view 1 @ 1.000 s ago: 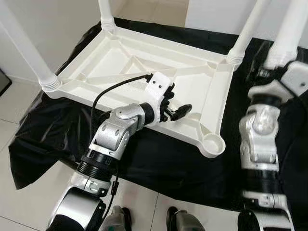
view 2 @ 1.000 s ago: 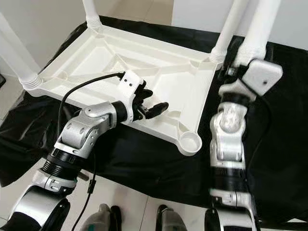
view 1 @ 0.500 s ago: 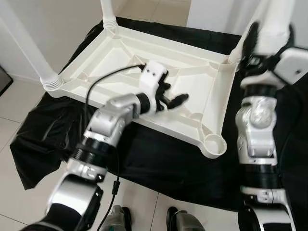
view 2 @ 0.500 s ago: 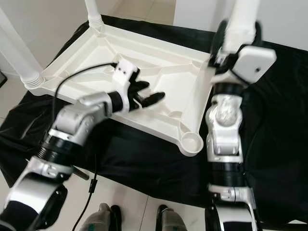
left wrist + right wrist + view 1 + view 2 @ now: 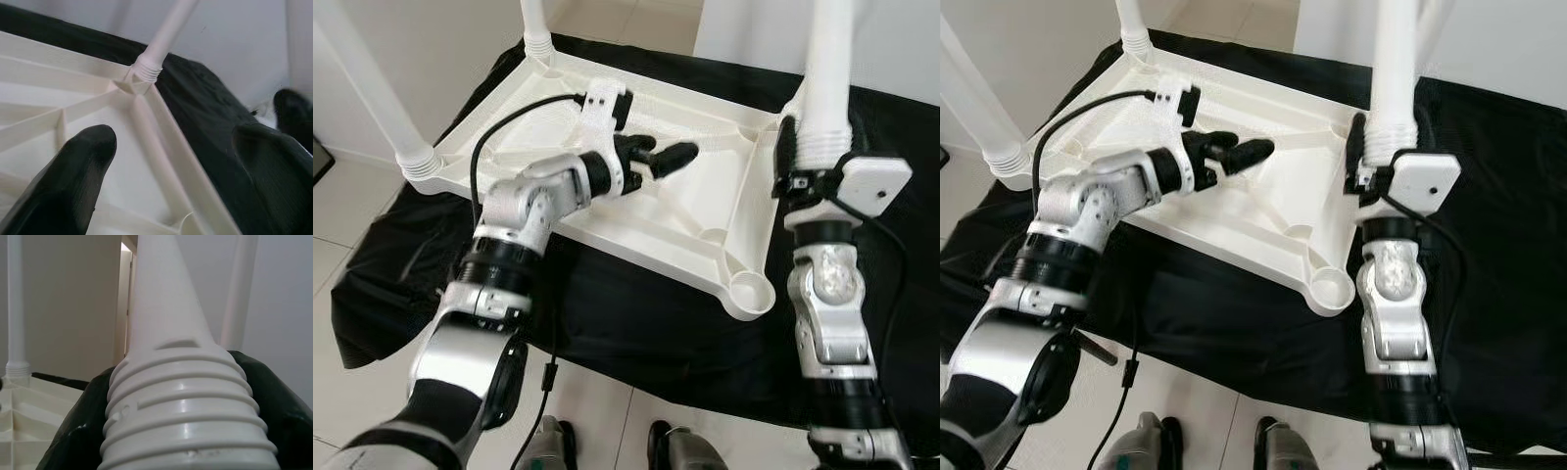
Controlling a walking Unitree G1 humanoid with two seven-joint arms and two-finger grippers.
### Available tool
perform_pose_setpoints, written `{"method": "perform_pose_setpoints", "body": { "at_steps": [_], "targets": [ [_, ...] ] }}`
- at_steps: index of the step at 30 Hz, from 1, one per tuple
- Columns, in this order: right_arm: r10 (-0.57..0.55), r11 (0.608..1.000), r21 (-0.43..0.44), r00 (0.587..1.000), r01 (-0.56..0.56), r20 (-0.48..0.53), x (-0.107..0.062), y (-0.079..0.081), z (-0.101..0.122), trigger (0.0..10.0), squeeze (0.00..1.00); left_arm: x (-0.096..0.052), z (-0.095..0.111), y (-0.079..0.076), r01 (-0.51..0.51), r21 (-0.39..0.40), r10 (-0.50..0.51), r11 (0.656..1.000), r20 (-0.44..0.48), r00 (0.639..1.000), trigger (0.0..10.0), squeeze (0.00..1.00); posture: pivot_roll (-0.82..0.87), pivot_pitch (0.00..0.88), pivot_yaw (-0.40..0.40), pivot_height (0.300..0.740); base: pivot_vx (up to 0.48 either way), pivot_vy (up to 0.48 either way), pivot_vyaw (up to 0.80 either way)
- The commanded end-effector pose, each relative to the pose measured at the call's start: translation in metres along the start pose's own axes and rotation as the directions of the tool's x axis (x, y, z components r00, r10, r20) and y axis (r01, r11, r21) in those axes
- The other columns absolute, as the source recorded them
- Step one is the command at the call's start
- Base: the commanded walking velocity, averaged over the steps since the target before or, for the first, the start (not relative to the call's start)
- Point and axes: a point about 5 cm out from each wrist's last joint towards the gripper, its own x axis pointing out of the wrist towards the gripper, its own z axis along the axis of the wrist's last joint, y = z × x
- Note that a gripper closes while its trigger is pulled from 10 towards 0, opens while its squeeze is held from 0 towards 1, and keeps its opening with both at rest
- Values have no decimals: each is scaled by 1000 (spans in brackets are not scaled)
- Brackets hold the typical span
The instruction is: Building children table
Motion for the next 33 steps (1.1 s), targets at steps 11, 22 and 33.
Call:
{"method": "perform_pose_setpoints", "body": {
  "at_steps": [11, 22, 33],
  "targets": [
    [145, 985, 97, 988, -140, -47, -16, 26, -5, 10000, 0, 21, 36, -43, 425, -138, -408, 894, 134, 903, 10000, 0, 31, 158, -35, 740, 0, 0, 0],
    [220, 969, 116, 975, -216, -21, -10, 37, 0, 10000, 0, 35, 29, -54, 454, -140, -446, 880, 85, 891, 10000, 0, 28, 154, -33, 740, 0, 0, 0],
    [258, 958, 142, 965, -250, -40, -23, 44, 0, 10000, 0, 44, 31, -47, 383, -134, -377, 914, 65, 924, 10000, 0, 27, 157, -33, 740, 0, 0, 0]
  ]
}}
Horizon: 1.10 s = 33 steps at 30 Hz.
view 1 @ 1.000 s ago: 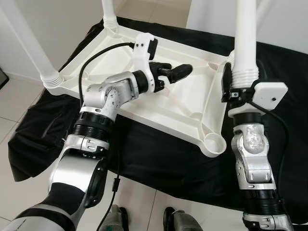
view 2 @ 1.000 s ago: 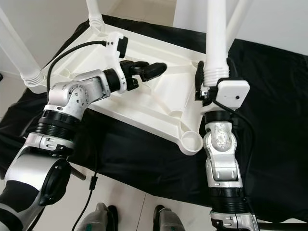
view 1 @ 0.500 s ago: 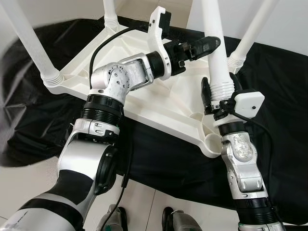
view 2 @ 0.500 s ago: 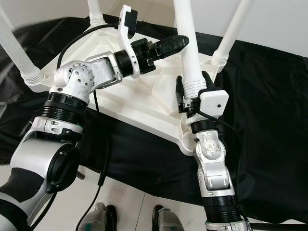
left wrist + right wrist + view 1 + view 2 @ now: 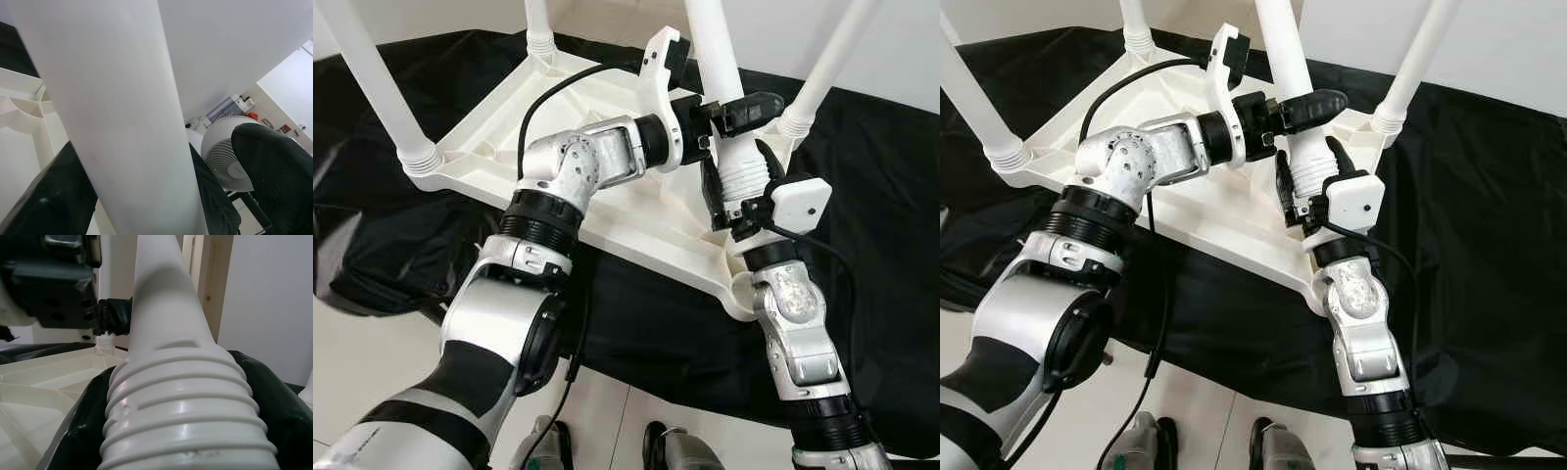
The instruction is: Building children table
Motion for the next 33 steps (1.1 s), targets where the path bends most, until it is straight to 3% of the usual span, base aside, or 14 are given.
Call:
{"method": "perform_pose_setpoints", "body": {
  "at_steps": [1, 19, 20, 21, 22, 23, 33],
  "targets": [
    [8, 1000, 15, 1000, -8, 1, -4, 3, 3, 10000, 0, 2, 5, -12, 193, 30, -193, 981, -4, 981, 10000, 0, 26, 158, -33, 740, 0, 0, 0],
    [21, 1000, 9, 998, -20, -57, -28, 6, 1, 10000, 0, 2, 27, -2, 105, 85, -107, 991, 22, 994, 9922, 0, 26, 166, -35, 740, 0, 0, 0],
    [28, 1000, 6, 998, -28, -61, -29, 6, 1, 10000, 0, 1, 28, -2, 98, 88, -100, 991, 25, 995, 549, 0, 25, 166, -35, 740, 0, 0, 0],
    [34, 999, 1, 997, -34, -65, -31, 6, 1, 10000, 0, 1, 30, 0, 80, 84, -83, 993, 32, 996, 1765, 0, 23, 167, -35, 740, 0, 0, 0],
    [34, 999, 1, 997, -34, -65, -31, 6, 1, 10000, 0, 1, 30, 0, 80, 84, -83, 993, 32, 996, 1765, 0, 23, 167, -35, 740, 0, 0, 0],
    [42, 999, -5, 997, -43, -71, -32, 4, 0, 10000, 0, 0, 31, 3, 54, 78, -57, 996, 45, 997, 0, 0, 25, 168, -36, 740, 0, 0, 0],
    [50, 999, -14, 996, -51, -70, -31, 4, 1, 10000, 0, 1, 34, 5, 30, 89, -36, 996, 64, 997, 0, 0, 35, 168, -33, 740, 0, 0, 0]
  ]
}}
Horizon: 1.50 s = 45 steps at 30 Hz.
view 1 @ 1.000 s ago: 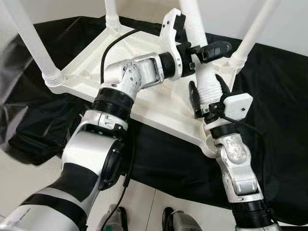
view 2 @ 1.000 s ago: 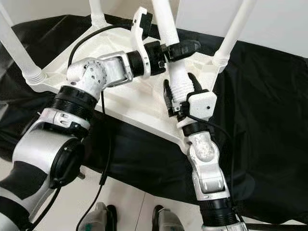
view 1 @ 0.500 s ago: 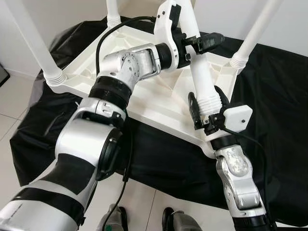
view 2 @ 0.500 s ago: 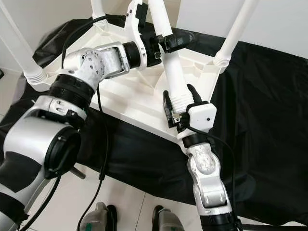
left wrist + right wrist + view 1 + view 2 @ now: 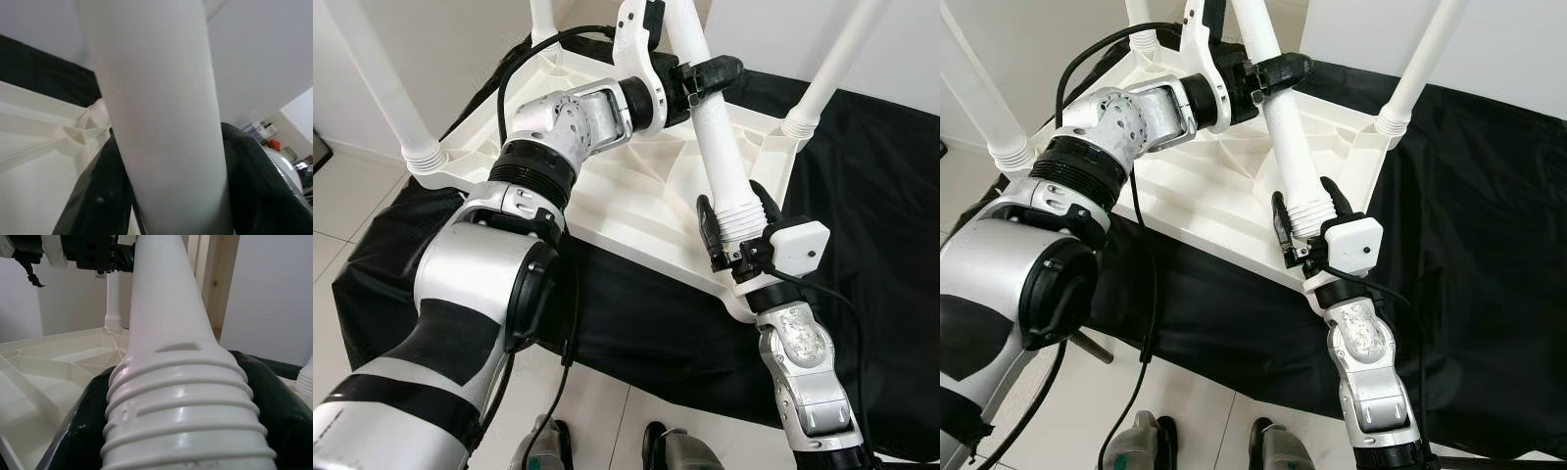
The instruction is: Building children table
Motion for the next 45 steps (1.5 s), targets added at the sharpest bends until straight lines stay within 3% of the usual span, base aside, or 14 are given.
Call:
{"method": "perform_pose_setpoints", "body": {
  "at_steps": [1, 4, 5, 6, 12, 13, 14, 21, 34, 45],
  "targets": [
    [10, 1000, -11, 1000, -10, -7, -3, 0, 0, 10000, 0, 2, 6, -12, 148, 69, -147, 987, -11, 989, 0, 0, 35, 168, -33, 740, 0, 0, 0],
    [7, 1000, -7, 1000, -7, -11, -3, -1, -1, 10000, 16, 2, 6, -11, 142, 60, -141, 988, -17, 990, 0, 0, 39, 167, -35, 740, 0, 0, 0],
    [14, 1000, 0, 1000, -14, -14, -3, 0, -2, 10000, 1000, 2, 6, -11, 129, 60, -128, 990, -27, 991, 5922, 0, 44, 165, -40, 740, 0, 0, 0],
    [22, 1000, 7, 1000, -22, -16, -3, 0, -2, 10000, 1000, 2, 6, -10, 119, 56, -117, 991, -36, 992, 10000, 0, 44, 164, -40, 740, 0, 0, 0],
    [33, 999, 22, 999, -32, -31, -3, 1, -4, 10000, 1000, 2, 8, -9, 95, 86, -93, 992, -27, 995, 10000, 0, 44, 159, -47, 740, 0, 0, 0],
    [27, 999, 45, 999, -25, -45, -2, 0, -4, 10000, 1000, 2, 8, -9, 95, 136, -92, 986, -31, 995, 10000, 0, 42, 159, -47, 740, 0, 0, 0],
    [26, 997, 69, 997, -22, -66, 0, -2, -5, 10000, 0, 2, 7, -9, 94, 173, -89, 980, -38, 995, 10000, 0, 41, 157, -47, 740, 0, 0, 0],
    [38, 986, 167, 983, -8, -181, 14, -4, -8, 10000, 0, 3, 3, -14, 66, 350, -64, 935, -17, 998, 10000, 0, 37, 151, -46, 740, 0, 0, 0],
    [84, 987, 156, 968, -47, -236, 43, -17, -6, 10000, 0, 7, -13, -44, 97, 447, -127, 889, 36, 991, 10000, 0, 47, 140, -54, 740, 0, 0, 0],
    [101, 987, 149, 940, -54, -327, 70, -19, -11, 10000, 0, 7, -24, -61, 124, 446, -163, 886, 51, 985, 10000, 0, 54, 151, -60, 740, 0, 0, 0]
  ]
}}
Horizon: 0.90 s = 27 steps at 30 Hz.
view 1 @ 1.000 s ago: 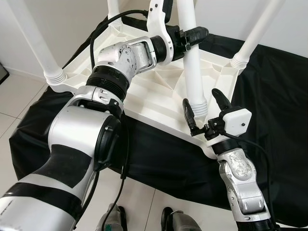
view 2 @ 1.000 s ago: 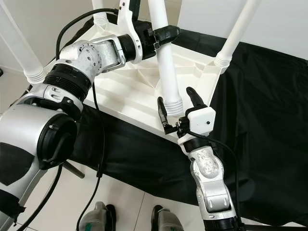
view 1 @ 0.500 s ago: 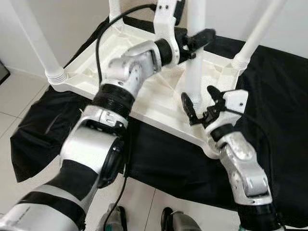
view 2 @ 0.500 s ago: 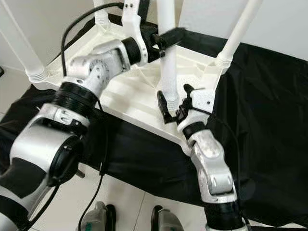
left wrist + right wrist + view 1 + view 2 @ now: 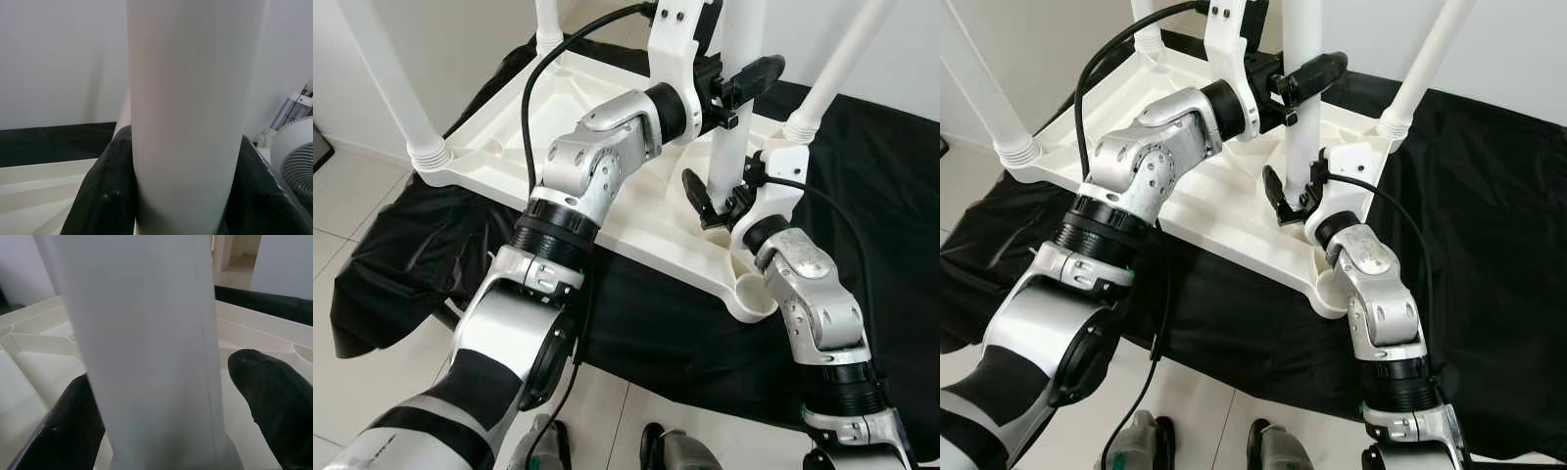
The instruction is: Building children table
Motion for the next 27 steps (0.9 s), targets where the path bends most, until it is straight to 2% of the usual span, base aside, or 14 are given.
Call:
{"method": "perform_pose_setpoints", "body": {
  "at_steps": [1, 4, 5, 7, 8, 15, 22, 23, 24, 25, 27],
  "targets": [
    [5, 1000, 0, 1000, -5, -25, 3, 0, -1, 10000, 0, 7, 2, -16, 74, 9, -74, 997, 8, 997, 10000, 0, 54, 151, -60, 740, 0, 0, 0],
    [28, 999, -14, 999, -29, -25, 8, 2, 6, 10000, 0, 5, 2, -20, 75, 13, -75, 997, 8, 997, 10000, 0, 53, 155, -61, 740, 0, 0, 0],
    [33, 999, -21, 999, -33, -20, 8, 3, 7, 8314, 0, 5, 2, -20, 75, 14, -75, 997, 7, 997, 10000, 0, 53, 155, -61, 740, 0, 0, 0],
    [40, 999, -32, 999, -41, -14, 8, 4, 8, 8314, 0, 5, 1, -21, 75, 16, -75, 997, 7, 997, 10000, 0, 53, 158, -61, 740, 0, 0, 0],
    [50, 998, -38, 999, -51, -7, 8, 5, 10, 10000, 0, 5, 1, -21, 75, 15, -75, 997, 4, 997, 10000, 0, 53, 159, -60, 740, 0, 0, 0],
    [144, 985, -103, 989, -141, 20, 2, 18, 17, 10000, 0, 6, -5, -25, 78, 4, -78, 997, -6, 997, 10000, 0, 46, 166, -50, 740, 0, 0, 0],
    [161, 981, -114, 987, -159, 11, 0, 22, 17, 10000, 0, 6, -6, -28, 86, 2, -86, 996, -13, 996, 10000, 0, 44, 167, -45, 740, 0, 0, 0],
    [163, 981, -110, 987, -161, 7, 0, 22, 17, 8980, 0, 7, -6, -29, 90, 4, -90, 996, -14, 996, 10000, 0, 44, 167, -45, 740, 0, 0, 0],
    [162, 980, -115, 987, -160, 9, 0, 22, 17, 4471, 0, 7, -6, -30, 92, 3, -92, 996, -14, 996, 10000, 0, 44, 167, -44, 740, 0, 0, 0],
    [159, 980, -122, 987, -157, 14, 0, 21, 18, 7059, 0, 7, -6, -31, 94, 4, -94, 996, -15, 995, 10000, 0, 44, 167, -44, 740, 0, 0, 0],
    [153, 981, -128, 988, -149, 21, 0, 20, 20, 7020, 0, 8, -7, -32, 95, 5, -95, 995, -17, 995, 10000, 0, 43, 167, -44, 740, 0, 0, 0]
  ]
}}
